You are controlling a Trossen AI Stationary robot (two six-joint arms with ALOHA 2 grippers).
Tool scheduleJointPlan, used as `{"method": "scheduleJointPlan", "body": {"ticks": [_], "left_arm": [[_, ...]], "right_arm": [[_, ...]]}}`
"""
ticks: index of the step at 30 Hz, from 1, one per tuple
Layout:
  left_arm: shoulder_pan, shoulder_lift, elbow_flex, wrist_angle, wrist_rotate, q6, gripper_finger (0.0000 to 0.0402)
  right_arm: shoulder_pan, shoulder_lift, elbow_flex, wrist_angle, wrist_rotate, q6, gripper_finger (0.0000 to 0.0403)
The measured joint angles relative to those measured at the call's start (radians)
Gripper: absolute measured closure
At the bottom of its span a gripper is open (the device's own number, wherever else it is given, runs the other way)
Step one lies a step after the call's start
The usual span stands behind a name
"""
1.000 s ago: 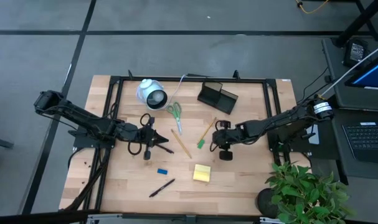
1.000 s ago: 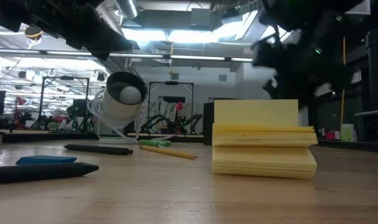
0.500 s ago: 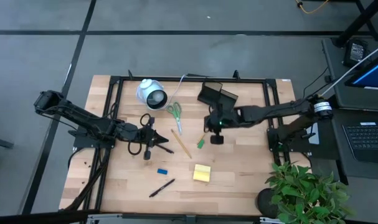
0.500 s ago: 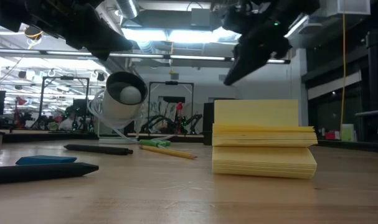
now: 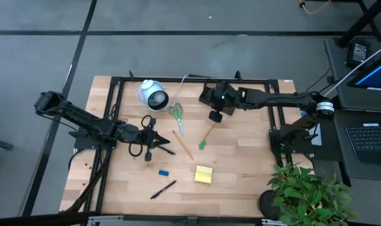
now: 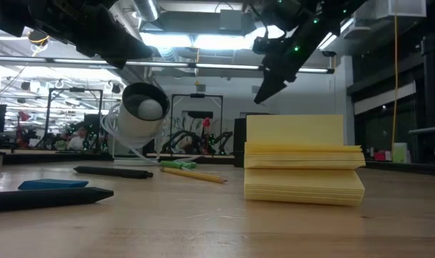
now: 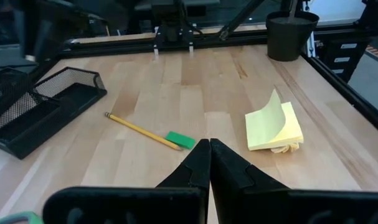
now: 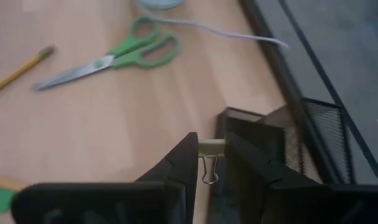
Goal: Pick and place office supplies into organizer
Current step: Put the top brown binder clip into the desk organizer
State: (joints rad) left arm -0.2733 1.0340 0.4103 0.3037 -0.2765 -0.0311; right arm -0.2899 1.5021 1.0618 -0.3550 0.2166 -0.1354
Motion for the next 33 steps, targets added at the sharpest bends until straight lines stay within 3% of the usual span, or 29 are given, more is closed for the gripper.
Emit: {"method": "scheduleJointPlan", "body": {"ticks": [10,25,33], "left_arm": [[0.0,0.0,0.0,0.0,0.0,-0.007,0.04],[0.0,0.0,0.0,0.0,0.0,-0.008,0.04],[0.0,0.0,0.0,0.007,0.0,-0.008,0.04]], "right_arm": [[-0.055,0.0,-0.016,0.095,-0.001,-0.02,0.0325],[-0.123,0.001,-0.212,0.368,0.0,-0.025,0.0325],[-0.126,0.063,-0.206,0.383,-0.001,-0.025,0.0325]]}}
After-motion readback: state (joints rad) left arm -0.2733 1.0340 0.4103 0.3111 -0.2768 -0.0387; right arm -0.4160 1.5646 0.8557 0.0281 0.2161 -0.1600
